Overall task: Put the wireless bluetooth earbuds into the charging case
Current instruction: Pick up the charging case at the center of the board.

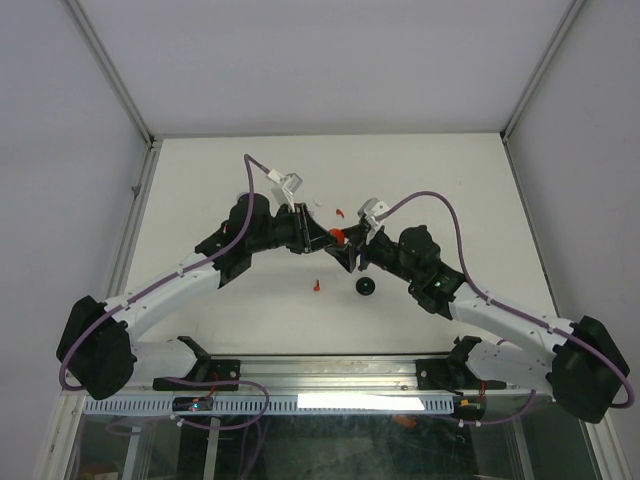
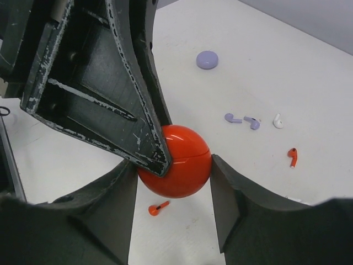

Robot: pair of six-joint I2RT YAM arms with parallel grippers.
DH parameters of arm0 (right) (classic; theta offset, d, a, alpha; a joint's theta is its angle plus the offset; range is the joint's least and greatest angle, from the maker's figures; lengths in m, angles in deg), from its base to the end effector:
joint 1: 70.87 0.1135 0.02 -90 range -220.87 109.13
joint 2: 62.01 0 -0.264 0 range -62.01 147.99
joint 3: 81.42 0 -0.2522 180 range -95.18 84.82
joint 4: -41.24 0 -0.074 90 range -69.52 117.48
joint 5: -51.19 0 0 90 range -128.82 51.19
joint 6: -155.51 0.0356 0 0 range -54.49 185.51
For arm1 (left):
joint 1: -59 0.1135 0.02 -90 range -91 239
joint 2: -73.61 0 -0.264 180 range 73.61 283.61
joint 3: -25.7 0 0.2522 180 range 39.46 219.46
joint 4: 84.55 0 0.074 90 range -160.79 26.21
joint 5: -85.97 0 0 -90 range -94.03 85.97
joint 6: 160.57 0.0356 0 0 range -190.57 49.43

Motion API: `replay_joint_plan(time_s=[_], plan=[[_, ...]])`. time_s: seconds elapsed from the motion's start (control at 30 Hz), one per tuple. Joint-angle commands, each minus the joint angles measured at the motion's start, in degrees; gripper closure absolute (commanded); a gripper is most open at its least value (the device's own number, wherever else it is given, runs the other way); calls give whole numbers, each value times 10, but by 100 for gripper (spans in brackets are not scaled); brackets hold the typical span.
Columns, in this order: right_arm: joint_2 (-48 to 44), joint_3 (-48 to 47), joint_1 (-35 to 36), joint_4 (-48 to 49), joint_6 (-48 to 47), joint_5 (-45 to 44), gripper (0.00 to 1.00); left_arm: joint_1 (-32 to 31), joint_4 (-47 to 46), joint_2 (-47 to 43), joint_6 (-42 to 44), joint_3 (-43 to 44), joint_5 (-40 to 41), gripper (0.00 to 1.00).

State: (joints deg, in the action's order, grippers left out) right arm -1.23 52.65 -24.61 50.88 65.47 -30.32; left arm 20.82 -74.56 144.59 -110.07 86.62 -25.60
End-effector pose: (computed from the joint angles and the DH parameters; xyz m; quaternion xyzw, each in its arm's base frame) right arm 0.1647 0.1797 0.2694 -0.3354 0.6576 0.3142 0.5970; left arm 0.2143 -0.1852 0.2823 0.0980 0.8061 -0.4726 0.3424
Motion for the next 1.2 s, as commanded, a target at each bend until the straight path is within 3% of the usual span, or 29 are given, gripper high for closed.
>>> replay_joint_plan(time_s=[0.0,0.03,0.07,0.2,0.47,0.77,1.17], plan=[[-34,-51,-25,-76,-2,-1,49,18,28,-38,118,49,-31,100],[-36,-56,-29,-90,-25,102,36,19,39,-41,138,56,-38,100],[-38,-61,-36,-102,-42,148,27,19,51,-44,158,64,-45,100],[-44,-80,-63,-142,-51,226,25,19,101,-57,242,92,-64,100],[-51,-107,-93,-169,-62,312,24,19,185,-54,354,145,-141,100],[-42,-126,-97,-147,-72,373,27,19,232,-40,416,178,-264,100],[-17,-136,-97,-89,-8,434,42,18,239,-37,443,187,-283,100]])
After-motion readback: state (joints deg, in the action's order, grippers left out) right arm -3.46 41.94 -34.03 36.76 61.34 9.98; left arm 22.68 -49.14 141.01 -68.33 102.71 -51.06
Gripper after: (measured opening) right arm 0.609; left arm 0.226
